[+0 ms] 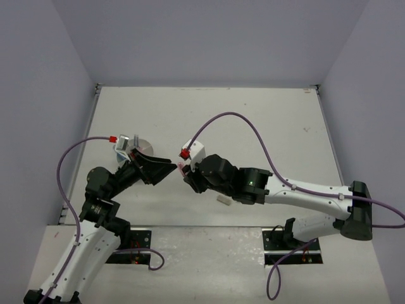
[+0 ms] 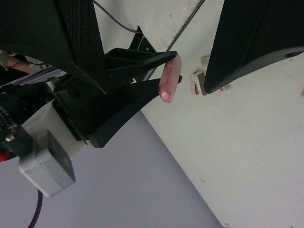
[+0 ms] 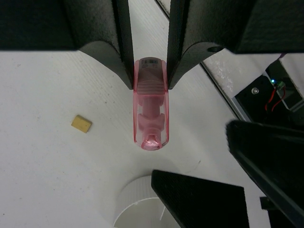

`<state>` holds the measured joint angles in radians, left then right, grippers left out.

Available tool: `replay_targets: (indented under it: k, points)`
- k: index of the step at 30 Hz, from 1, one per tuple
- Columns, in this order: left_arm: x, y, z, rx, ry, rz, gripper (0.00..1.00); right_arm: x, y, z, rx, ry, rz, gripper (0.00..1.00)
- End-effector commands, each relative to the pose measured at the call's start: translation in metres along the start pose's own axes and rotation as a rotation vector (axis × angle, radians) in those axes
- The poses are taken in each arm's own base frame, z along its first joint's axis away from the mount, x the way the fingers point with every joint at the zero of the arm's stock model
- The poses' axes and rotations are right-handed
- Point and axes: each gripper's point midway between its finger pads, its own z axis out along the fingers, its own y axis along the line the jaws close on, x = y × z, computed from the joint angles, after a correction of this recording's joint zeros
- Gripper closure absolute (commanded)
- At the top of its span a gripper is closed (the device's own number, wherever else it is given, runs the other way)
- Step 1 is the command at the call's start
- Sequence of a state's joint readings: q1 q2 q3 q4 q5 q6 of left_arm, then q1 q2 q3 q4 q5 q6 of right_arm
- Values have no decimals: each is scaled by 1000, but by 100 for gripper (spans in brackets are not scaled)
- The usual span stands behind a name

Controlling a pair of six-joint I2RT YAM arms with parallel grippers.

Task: Sort the stationery into containers
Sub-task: Place the stationery in the storage box.

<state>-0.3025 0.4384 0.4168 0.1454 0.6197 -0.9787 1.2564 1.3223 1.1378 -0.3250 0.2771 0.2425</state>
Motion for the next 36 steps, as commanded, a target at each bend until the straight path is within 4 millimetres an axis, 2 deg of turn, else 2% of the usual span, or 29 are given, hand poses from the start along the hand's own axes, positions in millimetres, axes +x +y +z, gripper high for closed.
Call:
replay_targets:
  k: [1,4,8,9,11,12,14,16,17,21,22,23,24,25,27,28,29,32,33,36]
  points:
    - [3,-1,7,27,4,4,20,-41,9,-3,-13,-88,44,100]
    - [5,6,9,9,7,3,23,-43,10,-2,-9,-82,43,100]
    - [6,12,11,-7,5,7,36,-45,17,2,-36,-63,35,100]
    - [6,14,11,-11,5,5,46,-45,18,3,-38,-65,37,100]
    - [8,15,12,-8,11,0,57,-47,19,3,-38,-68,38,100]
    - [9,16,12,-9,12,-4,68,-47,20,4,-43,-68,39,100]
    - [9,16,12,-9,10,0,79,-46,21,5,-49,-65,39,100]
    - [9,15,12,-8,10,4,96,-46,22,7,-47,-60,34,100]
    - [9,15,12,-10,12,9,99,-46,22,8,-47,-59,34,100]
    - [-3,19,14,-63,-1,87,100,-46,26,11,-68,-74,35,100]
    - [-9,23,15,-102,-12,119,100,-45,25,11,-62,-74,37,82]
    - [-16,29,14,-159,-24,149,100,-43,22,11,-48,-72,40,54]
    - [-23,40,10,-248,-38,173,100,-43,16,11,-15,-77,52,17]
    - [-25,56,5,-340,-45,170,100,-40,13,11,-1,-73,59,2]
    - [-59,79,-19,-601,-137,244,100,-35,-7,5,93,-86,77,1]
    - [-69,88,-32,-704,-173,260,100,-35,-16,-2,118,-98,86,1]
    - [-81,104,-55,-866,-225,271,100,-27,-23,-5,141,-91,95,1]
    - [-107,108,-86,-1048,-337,297,100,-20,-46,-19,186,-109,130,1]
    - [-112,112,-95,-1112,-348,311,100,-16,-60,-29,205,-128,151,1]
    - [-125,134,-117,-1331,-372,340,100,-8,-85,-47,228,-182,191,1]
